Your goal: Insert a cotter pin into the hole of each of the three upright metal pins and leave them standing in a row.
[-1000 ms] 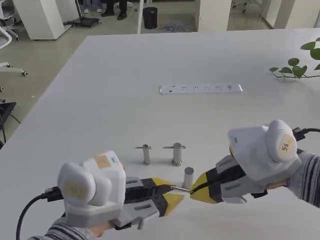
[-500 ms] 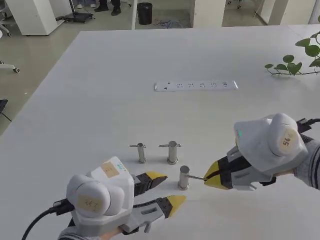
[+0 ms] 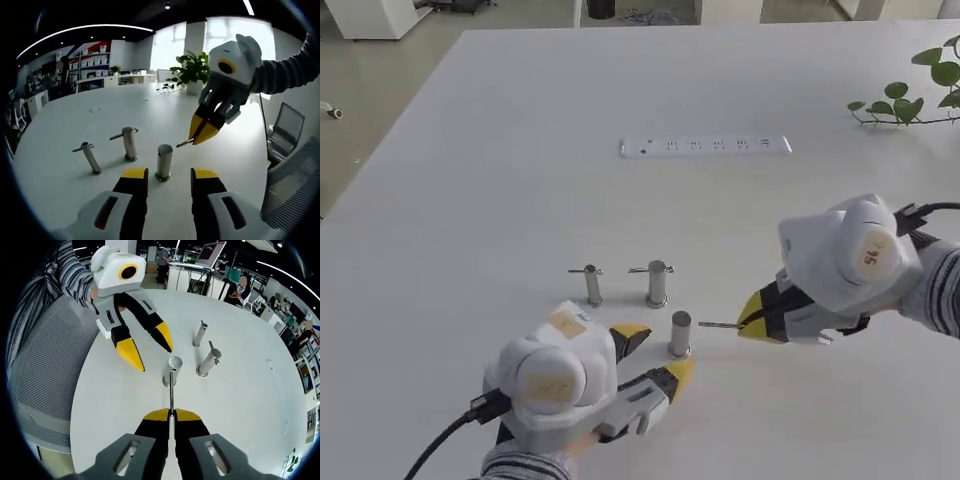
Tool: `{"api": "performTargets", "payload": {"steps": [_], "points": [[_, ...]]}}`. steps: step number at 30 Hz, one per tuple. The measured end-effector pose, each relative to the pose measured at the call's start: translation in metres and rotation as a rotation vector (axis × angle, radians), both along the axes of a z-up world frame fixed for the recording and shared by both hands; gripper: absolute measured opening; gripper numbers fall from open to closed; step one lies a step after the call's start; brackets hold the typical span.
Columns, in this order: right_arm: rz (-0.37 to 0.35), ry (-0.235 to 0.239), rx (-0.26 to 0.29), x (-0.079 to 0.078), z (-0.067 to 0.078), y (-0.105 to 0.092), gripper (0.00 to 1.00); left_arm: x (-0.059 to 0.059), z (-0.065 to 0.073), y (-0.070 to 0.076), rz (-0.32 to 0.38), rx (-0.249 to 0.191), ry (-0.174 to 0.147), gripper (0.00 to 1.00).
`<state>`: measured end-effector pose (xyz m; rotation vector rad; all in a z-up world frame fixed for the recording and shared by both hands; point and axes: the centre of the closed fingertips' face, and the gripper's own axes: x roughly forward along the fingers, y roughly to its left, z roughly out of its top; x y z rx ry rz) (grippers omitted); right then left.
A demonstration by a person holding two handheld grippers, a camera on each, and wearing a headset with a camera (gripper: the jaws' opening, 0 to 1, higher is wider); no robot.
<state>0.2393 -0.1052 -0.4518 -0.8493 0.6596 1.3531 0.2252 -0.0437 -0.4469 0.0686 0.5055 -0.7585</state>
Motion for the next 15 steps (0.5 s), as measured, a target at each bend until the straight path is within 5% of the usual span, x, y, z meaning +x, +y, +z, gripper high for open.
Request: {"api": "performTargets", "payload": {"steps": [15], "points": [[0.018,0.007,0.000,0.003,-0.002,0.003,0.00,0.020,-0.018,-0.011,0.032,0.052,0.015,0.23]]}}
